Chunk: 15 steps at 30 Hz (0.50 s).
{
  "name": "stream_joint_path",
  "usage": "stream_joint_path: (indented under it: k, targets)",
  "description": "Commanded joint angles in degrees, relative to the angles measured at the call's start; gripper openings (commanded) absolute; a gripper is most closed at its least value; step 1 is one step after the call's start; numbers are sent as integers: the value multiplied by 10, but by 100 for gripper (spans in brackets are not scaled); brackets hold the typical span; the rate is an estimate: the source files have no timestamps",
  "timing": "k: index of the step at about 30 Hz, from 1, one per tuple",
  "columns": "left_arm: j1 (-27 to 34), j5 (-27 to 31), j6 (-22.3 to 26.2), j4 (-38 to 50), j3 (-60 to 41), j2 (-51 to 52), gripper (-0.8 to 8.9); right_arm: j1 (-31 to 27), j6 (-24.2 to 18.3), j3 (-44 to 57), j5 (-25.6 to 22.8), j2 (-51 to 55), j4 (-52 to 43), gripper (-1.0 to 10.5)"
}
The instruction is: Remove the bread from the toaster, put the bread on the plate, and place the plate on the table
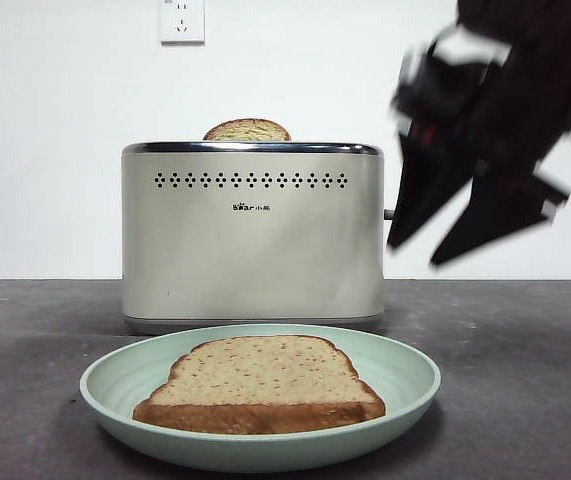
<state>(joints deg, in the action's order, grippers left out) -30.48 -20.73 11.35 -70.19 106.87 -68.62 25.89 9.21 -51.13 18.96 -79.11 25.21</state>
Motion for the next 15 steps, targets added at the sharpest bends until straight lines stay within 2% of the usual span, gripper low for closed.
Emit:
stream_joint_path:
  k: [1, 11, 15]
  targets:
    - [-3, 2, -1, 0, 17, -7, 243, 9, -5, -21, -5, 64, 30, 243]
    - [-3, 2, -2, -12, 17, -10, 240, 73, -6, -92, -42, 265, 130, 196]
    - [-3, 2, -3, -19, 17, -12, 189, 95, -6, -97, -42, 311, 130, 158]
